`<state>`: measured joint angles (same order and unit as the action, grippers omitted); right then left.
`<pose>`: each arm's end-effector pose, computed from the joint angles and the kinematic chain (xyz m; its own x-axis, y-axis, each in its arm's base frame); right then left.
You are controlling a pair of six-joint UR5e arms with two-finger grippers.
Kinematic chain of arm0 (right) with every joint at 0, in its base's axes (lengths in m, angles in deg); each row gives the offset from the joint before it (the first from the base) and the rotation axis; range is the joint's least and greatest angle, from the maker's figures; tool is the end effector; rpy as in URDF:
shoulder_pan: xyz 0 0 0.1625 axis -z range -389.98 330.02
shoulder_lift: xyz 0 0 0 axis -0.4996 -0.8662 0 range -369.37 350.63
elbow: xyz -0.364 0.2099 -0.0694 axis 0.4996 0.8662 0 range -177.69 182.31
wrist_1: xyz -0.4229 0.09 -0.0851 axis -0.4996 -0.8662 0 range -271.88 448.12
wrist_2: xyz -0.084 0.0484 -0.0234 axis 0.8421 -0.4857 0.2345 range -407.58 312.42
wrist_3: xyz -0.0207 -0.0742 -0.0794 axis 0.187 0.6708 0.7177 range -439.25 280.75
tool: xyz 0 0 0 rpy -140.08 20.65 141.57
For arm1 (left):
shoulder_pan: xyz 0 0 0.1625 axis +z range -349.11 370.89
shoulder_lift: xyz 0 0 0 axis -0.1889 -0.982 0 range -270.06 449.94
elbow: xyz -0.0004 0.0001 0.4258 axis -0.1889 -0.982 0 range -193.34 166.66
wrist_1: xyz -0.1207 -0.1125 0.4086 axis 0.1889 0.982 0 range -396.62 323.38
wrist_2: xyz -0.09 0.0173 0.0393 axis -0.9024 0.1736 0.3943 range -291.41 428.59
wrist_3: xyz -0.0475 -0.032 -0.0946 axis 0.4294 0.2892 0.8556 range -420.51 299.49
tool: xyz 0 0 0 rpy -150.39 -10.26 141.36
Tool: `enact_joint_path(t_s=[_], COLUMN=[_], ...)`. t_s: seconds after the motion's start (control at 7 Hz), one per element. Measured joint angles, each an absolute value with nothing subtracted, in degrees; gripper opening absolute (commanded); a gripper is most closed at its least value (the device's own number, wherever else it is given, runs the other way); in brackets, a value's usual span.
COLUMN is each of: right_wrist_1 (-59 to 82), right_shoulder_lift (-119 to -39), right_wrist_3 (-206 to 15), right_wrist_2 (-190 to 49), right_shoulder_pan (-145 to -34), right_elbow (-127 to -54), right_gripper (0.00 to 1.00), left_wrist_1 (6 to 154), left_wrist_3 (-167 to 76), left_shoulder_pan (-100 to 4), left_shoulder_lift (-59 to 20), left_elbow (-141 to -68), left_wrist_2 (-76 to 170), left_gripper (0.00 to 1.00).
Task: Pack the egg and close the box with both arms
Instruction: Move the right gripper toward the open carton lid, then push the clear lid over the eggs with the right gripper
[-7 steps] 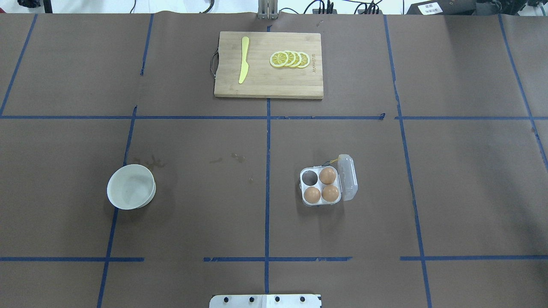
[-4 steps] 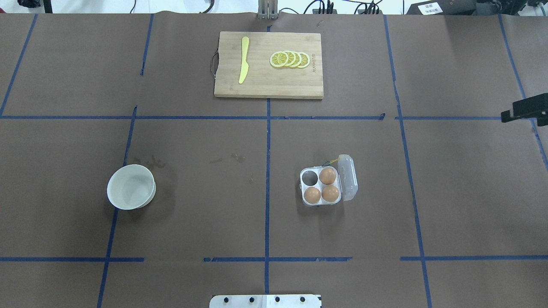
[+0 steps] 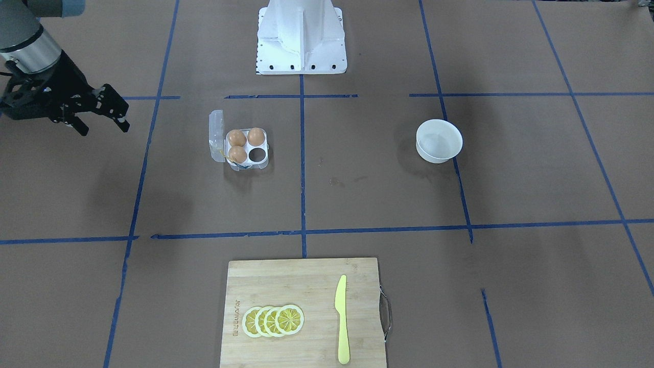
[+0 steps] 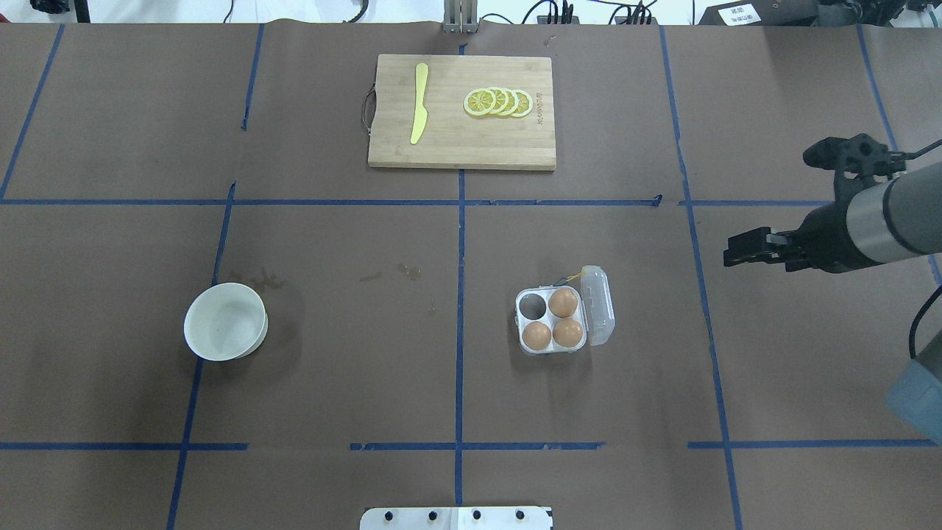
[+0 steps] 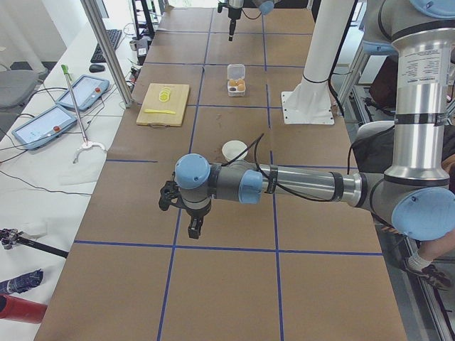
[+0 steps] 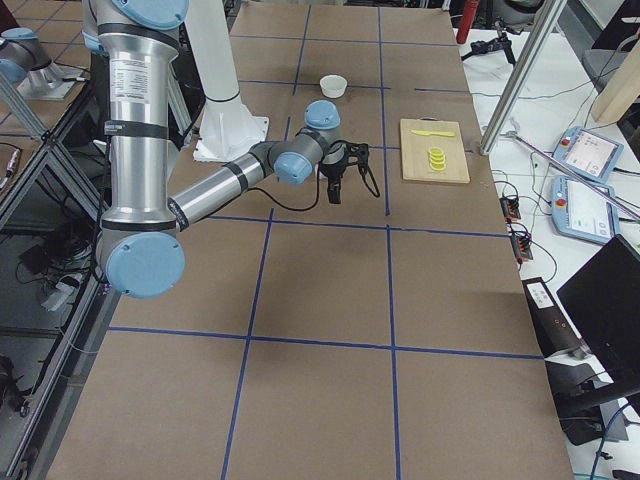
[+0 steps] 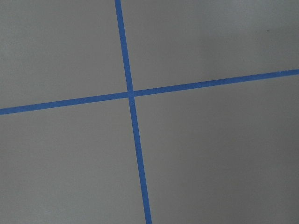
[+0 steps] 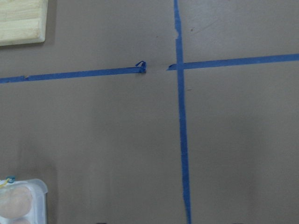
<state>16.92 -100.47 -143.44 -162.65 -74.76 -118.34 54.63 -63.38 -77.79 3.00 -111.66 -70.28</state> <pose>-0.2928 -0.4125 0.3731 0.6046 0.0443 0.7953 -0.1668 0.9834 0.0720 -0.0384 -0.5039 0.6101 0.6537 0.1501 -0.7418 -0.0556 0.9870 0.1507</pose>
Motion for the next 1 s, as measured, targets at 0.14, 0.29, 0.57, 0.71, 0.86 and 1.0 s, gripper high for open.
enact_joint_path(t_s=[0.14, 0.29, 0.57, 0.71, 0.86, 1.0], right_wrist_1=[16.92, 16.83, 16.49, 16.35, 16.00, 14.62], right_shoulder_lift=[-98.79, -97.58, -96.47, -95.53, -94.15, -92.14], right_wrist_3=[-146.94, -148.76, -149.79, -150.08, -150.89, -151.81], right_wrist_2=[-158.53, -154.85, -150.65, -149.81, -149.00, -147.95], right_shoulder_pan=[-70.39, -66.60, -62.01, -60.80, -59.55, -58.23], right_elbow=[-118.03, -117.52, -116.56, -116.25, -116.06, -116.01], right_gripper=[0.81, 0.81, 0.82, 0.82, 0.82, 0.82], left_wrist_1=[54.74, 54.77, 54.81, 54.83, 54.83, 54.86], left_wrist_3=[-63.35, -63.33, -63.33, -63.31, -63.27, -63.25], left_shoulder_pan=[-77.78, -77.75, -77.65, -77.64, -77.60, -77.56], left_shoulder_lift=[2.88, 2.62, 2.22, 2.15, 2.10, 2.07], left_elbow=[-111.62, -111.52, -111.41, -111.38, -111.32, -111.19], left_wrist_2=[-70.33, -70.36, -70.37, -70.37, -70.37, -70.37], left_gripper=[1.00, 1.00, 1.00, 1.00, 1.00, 1.00])
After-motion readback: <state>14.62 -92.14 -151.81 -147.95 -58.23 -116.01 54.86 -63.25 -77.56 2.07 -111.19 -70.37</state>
